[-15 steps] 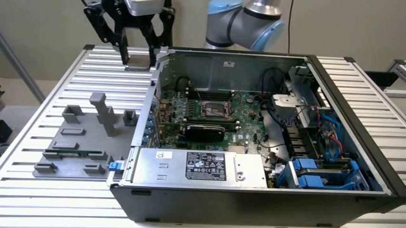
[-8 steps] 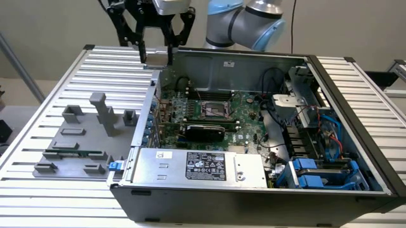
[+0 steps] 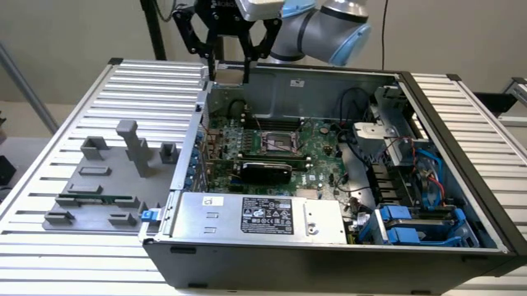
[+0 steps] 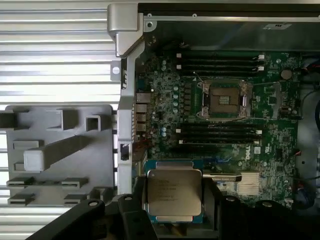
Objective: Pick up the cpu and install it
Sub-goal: 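Pick up the cpu and move it towards the insertion slot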
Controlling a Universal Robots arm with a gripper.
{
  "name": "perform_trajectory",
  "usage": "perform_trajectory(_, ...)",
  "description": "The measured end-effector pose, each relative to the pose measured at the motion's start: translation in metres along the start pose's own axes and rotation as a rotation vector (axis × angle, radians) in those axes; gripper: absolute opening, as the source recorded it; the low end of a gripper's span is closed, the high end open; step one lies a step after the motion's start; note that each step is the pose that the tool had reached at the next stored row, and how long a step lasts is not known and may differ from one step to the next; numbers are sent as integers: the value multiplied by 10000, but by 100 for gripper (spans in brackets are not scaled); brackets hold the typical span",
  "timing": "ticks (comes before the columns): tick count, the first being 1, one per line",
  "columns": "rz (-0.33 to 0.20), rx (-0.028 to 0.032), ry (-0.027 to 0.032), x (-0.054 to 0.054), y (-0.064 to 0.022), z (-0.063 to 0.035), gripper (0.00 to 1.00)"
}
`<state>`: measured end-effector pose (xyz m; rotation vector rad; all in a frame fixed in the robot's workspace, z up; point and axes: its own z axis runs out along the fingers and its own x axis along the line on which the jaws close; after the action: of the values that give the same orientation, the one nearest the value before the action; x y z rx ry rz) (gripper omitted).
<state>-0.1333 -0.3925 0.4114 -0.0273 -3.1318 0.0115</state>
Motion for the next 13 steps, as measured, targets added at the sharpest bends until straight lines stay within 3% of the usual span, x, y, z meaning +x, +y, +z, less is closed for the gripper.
perform_trajectory(13, 1, 32, 0, -588, 324, 217, 55)
